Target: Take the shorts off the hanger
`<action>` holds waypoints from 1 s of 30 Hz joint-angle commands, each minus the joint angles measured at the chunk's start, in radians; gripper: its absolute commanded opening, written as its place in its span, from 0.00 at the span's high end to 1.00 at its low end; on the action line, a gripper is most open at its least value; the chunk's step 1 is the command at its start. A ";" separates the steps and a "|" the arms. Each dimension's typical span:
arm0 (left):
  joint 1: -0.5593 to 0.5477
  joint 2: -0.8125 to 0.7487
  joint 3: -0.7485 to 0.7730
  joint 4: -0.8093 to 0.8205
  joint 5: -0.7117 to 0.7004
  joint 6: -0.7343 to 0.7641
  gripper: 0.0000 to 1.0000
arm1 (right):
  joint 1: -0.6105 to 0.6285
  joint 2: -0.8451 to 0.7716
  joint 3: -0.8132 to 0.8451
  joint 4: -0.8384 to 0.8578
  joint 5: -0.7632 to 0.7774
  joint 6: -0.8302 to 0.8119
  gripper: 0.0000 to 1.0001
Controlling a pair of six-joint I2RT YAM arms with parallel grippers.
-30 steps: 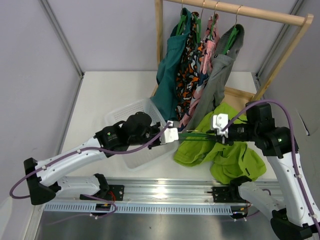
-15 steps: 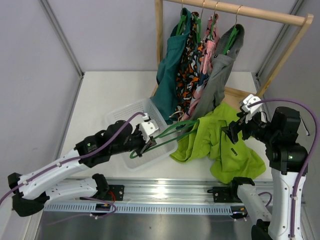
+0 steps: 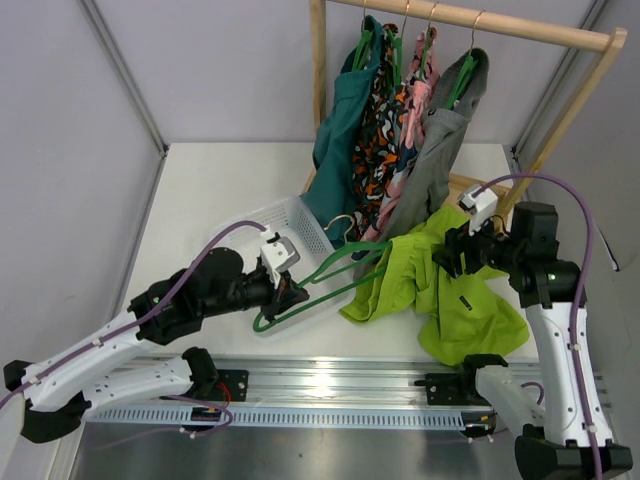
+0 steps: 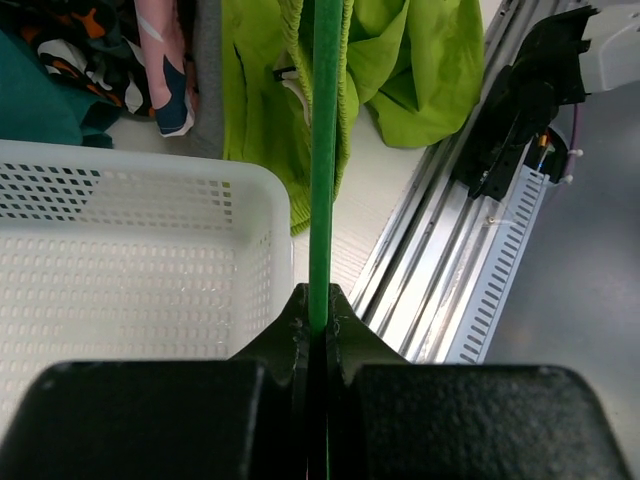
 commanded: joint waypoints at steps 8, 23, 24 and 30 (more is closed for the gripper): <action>0.005 -0.064 0.006 0.072 0.003 -0.008 1.00 | 0.049 0.004 -0.012 0.091 0.184 0.044 0.95; 0.005 -0.148 0.177 -0.167 -0.133 0.250 1.00 | -0.182 -0.006 -0.023 -0.075 0.044 -0.235 1.00; 0.005 -0.154 0.183 -0.173 -0.133 0.250 1.00 | -0.180 -0.003 -0.032 -0.077 0.035 -0.247 1.00; 0.005 -0.143 0.190 -0.182 -0.120 0.256 1.00 | -0.172 0.035 -0.069 -0.152 -0.105 -0.390 0.78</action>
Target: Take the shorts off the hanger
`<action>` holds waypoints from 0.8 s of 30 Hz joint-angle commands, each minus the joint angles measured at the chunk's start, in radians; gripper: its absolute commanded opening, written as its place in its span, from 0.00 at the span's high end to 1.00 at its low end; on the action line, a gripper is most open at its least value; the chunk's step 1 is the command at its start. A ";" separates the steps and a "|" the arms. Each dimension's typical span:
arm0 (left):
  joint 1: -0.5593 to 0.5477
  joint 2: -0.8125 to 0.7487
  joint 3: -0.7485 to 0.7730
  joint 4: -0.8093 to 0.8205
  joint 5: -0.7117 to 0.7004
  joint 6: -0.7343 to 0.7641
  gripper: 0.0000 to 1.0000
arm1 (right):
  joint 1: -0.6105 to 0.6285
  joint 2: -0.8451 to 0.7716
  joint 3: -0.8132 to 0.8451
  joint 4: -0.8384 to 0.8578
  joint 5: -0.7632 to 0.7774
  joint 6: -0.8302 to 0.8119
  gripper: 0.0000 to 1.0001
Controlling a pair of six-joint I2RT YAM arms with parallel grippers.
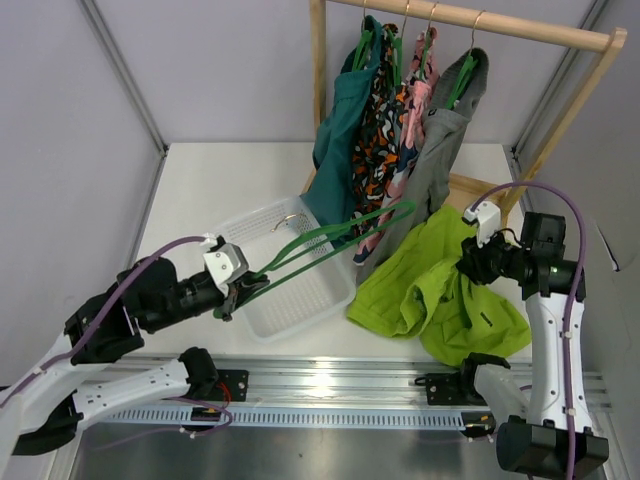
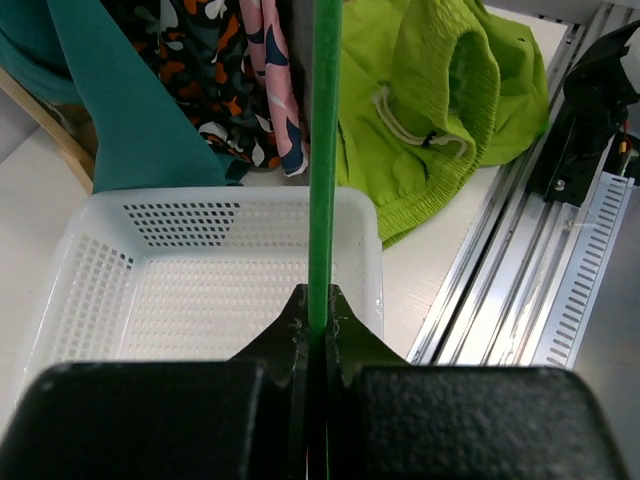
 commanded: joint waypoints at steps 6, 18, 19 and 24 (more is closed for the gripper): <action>0.004 0.107 -0.001 0.054 0.074 0.078 1.00 | 0.002 -0.069 0.108 -0.149 -0.216 -0.236 0.16; 0.004 0.218 -0.008 0.045 0.180 0.299 1.00 | 0.144 -0.041 0.280 -0.511 -0.520 -0.712 0.13; 0.004 0.222 -0.007 0.045 0.215 0.318 1.00 | 0.207 -0.028 0.278 -0.503 -0.520 -0.690 0.13; 0.006 0.230 -0.004 0.057 0.278 0.336 1.00 | 0.304 0.013 0.244 -0.419 -0.474 -0.601 0.17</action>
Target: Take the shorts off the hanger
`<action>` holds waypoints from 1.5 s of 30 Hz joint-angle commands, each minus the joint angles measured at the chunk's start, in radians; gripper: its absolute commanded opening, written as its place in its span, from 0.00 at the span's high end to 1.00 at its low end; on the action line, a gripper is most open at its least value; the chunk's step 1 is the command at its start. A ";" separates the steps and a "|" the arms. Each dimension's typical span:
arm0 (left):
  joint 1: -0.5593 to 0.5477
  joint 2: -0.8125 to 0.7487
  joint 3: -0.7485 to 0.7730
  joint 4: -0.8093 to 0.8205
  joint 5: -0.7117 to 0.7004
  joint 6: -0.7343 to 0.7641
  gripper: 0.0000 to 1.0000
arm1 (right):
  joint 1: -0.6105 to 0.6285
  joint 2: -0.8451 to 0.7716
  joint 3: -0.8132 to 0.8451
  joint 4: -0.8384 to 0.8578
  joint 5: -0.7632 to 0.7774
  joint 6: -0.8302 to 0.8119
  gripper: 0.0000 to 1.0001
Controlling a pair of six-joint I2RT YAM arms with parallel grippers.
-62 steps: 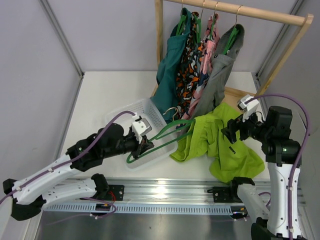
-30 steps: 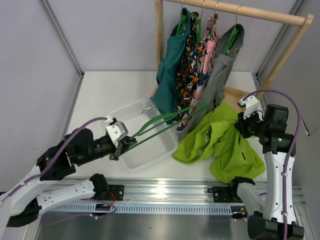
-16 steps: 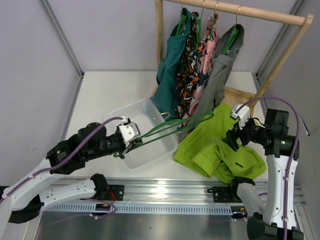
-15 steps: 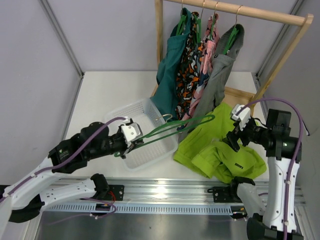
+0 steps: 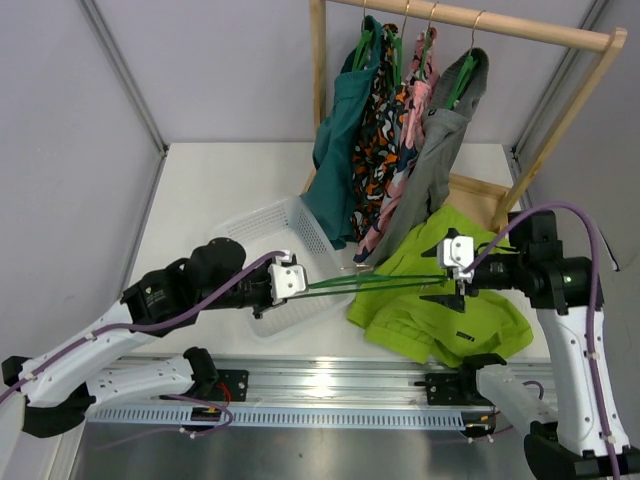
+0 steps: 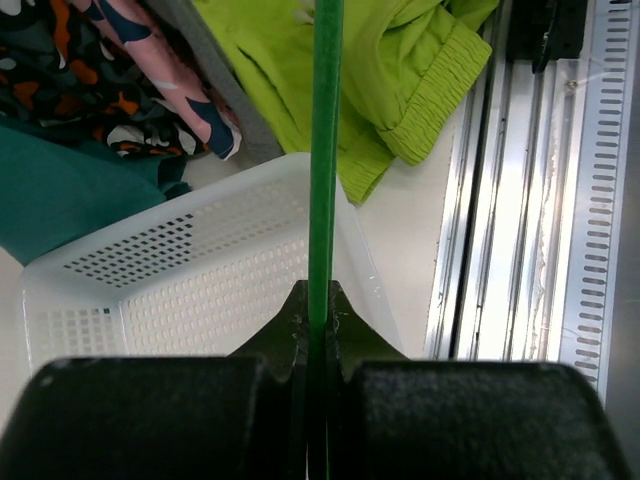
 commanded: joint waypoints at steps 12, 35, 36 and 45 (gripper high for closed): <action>0.004 0.005 -0.046 0.199 0.110 0.056 1.00 | 0.148 0.044 -0.077 -0.072 -0.009 0.036 0.89; 0.004 -0.439 -0.318 0.475 -0.295 -0.022 0.01 | -0.237 -0.113 0.300 0.235 0.073 0.933 1.00; 0.004 -0.433 -0.368 0.485 -0.312 -0.027 0.01 | -0.265 -0.109 0.352 0.270 0.099 1.032 1.00; 0.006 -0.422 -0.488 0.549 -0.354 -0.025 0.01 | -0.369 -0.178 0.390 0.351 0.498 1.236 1.00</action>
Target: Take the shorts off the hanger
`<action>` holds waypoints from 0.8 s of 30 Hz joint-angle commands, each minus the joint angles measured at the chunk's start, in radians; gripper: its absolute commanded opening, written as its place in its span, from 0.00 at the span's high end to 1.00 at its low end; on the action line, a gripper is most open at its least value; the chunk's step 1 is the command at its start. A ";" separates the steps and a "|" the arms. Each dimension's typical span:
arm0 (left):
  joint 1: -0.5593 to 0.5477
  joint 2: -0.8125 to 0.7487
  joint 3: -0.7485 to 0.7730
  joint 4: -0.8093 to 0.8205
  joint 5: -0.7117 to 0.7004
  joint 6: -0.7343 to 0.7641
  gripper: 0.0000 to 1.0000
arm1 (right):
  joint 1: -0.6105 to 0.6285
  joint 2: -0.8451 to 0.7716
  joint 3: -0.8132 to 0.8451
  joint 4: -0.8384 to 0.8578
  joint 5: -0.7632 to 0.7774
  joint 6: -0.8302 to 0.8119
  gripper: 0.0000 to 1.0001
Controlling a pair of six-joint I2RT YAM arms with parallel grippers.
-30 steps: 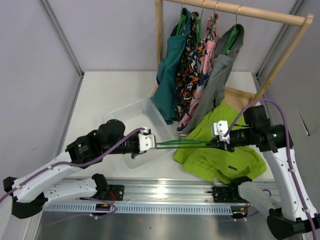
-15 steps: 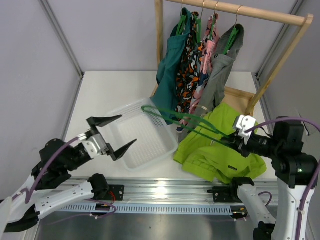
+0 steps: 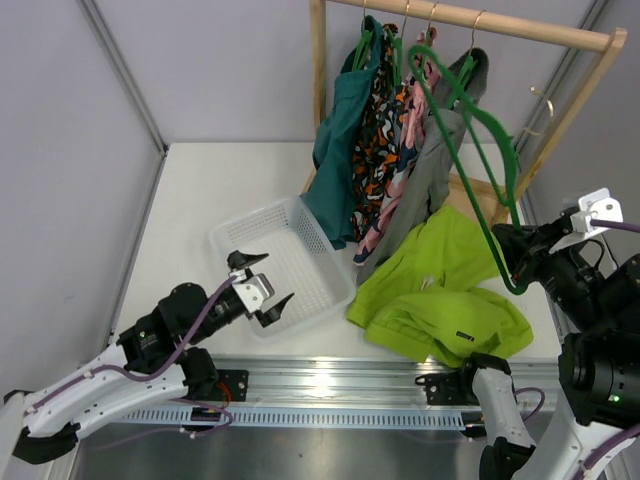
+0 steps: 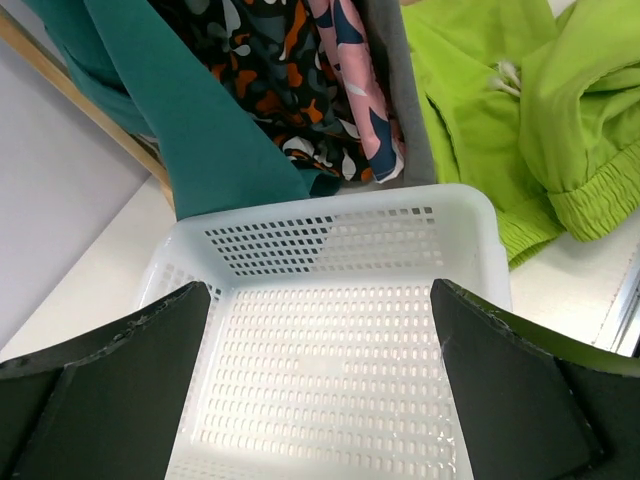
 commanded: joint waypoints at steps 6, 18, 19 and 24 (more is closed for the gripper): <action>0.003 -0.054 -0.030 0.098 -0.013 -0.029 0.01 | -0.092 -0.094 -0.116 0.095 0.342 0.136 1.00; 0.003 -0.059 -0.039 0.095 0.039 -0.053 0.01 | -0.095 0.031 -0.239 0.171 0.392 0.079 1.00; 0.003 -0.060 -0.039 0.093 0.042 -0.053 0.01 | -0.095 0.061 -0.222 0.181 0.379 0.074 1.00; 0.003 -0.080 -0.046 0.095 0.047 -0.060 0.01 | -0.095 0.307 -0.008 0.201 0.370 0.065 1.00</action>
